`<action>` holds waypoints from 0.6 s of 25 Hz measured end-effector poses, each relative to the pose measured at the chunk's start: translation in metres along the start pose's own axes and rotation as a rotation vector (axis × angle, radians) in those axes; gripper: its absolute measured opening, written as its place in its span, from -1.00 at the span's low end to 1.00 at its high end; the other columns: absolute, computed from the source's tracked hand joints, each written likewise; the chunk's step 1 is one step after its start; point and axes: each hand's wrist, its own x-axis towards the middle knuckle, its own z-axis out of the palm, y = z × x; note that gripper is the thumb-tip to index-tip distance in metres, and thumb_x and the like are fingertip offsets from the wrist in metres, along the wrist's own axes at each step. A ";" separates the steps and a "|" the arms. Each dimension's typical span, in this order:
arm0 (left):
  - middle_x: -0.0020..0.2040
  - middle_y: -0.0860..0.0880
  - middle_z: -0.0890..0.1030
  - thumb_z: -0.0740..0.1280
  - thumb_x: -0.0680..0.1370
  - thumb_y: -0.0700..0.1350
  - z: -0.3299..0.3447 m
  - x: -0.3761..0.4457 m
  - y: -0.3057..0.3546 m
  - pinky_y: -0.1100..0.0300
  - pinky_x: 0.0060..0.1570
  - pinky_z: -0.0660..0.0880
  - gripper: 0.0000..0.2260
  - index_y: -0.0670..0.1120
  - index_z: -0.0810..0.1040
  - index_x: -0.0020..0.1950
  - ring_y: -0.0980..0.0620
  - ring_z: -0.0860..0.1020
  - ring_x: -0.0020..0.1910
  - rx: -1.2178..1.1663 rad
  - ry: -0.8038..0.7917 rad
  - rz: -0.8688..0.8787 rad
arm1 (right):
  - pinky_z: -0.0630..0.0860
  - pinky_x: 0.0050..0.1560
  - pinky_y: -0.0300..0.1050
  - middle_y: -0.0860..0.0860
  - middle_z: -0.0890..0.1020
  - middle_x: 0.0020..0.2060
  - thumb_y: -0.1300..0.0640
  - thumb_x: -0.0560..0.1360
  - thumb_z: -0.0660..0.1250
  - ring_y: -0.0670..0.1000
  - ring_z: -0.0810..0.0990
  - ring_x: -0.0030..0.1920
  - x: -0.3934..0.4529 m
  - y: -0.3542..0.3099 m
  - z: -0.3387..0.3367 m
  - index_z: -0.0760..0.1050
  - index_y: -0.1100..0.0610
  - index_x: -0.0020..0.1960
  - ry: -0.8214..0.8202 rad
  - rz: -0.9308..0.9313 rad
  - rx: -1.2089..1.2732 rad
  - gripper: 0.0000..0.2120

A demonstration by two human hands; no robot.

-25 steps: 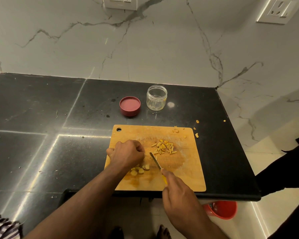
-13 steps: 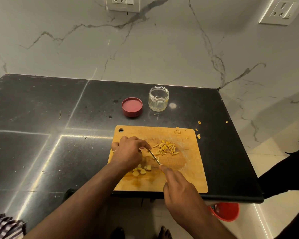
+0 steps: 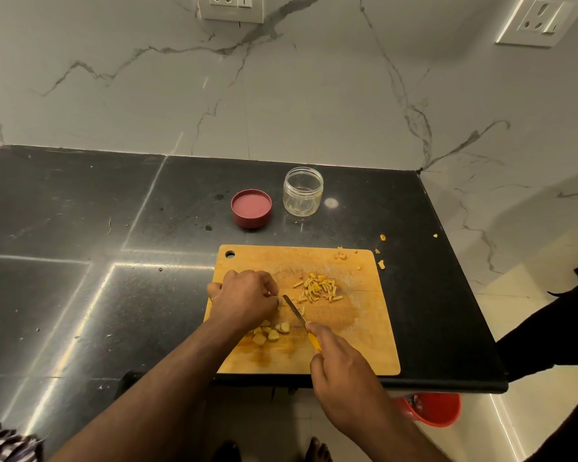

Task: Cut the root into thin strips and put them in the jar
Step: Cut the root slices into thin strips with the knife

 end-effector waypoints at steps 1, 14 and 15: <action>0.01 0.20 0.56 0.39 0.54 0.11 0.001 -0.001 0.000 -0.05 0.12 0.25 -0.92 0.19 0.58 0.01 0.04 0.37 0.19 -0.002 0.007 -0.002 | 0.44 0.19 -0.24 -0.14 0.42 0.36 0.07 0.66 0.06 -0.13 0.45 0.24 0.001 0.000 0.002 0.16 -0.12 0.51 -0.006 -0.008 -0.006 -0.57; -0.11 0.18 0.53 0.38 0.53 0.06 -0.002 0.004 0.008 -0.09 0.13 0.23 -0.94 0.13 0.52 -0.10 0.05 0.35 0.10 -0.010 -0.057 -0.088 | 0.48 0.01 -0.16 -0.11 0.46 0.21 0.01 0.62 -0.02 -0.07 0.52 0.04 -0.019 0.010 0.012 0.10 -0.15 0.53 -0.009 -0.027 -0.099 -0.53; -0.12 0.18 0.53 0.37 0.54 0.04 -0.001 0.003 0.007 -0.08 0.12 0.22 -0.95 0.13 0.53 -0.10 0.04 0.37 0.13 -0.015 -0.055 -0.078 | 0.49 0.02 -0.15 -0.12 0.45 0.22 -0.01 0.61 -0.05 -0.07 0.53 0.03 -0.020 0.011 0.009 0.10 -0.15 0.53 0.007 -0.044 -0.111 -0.52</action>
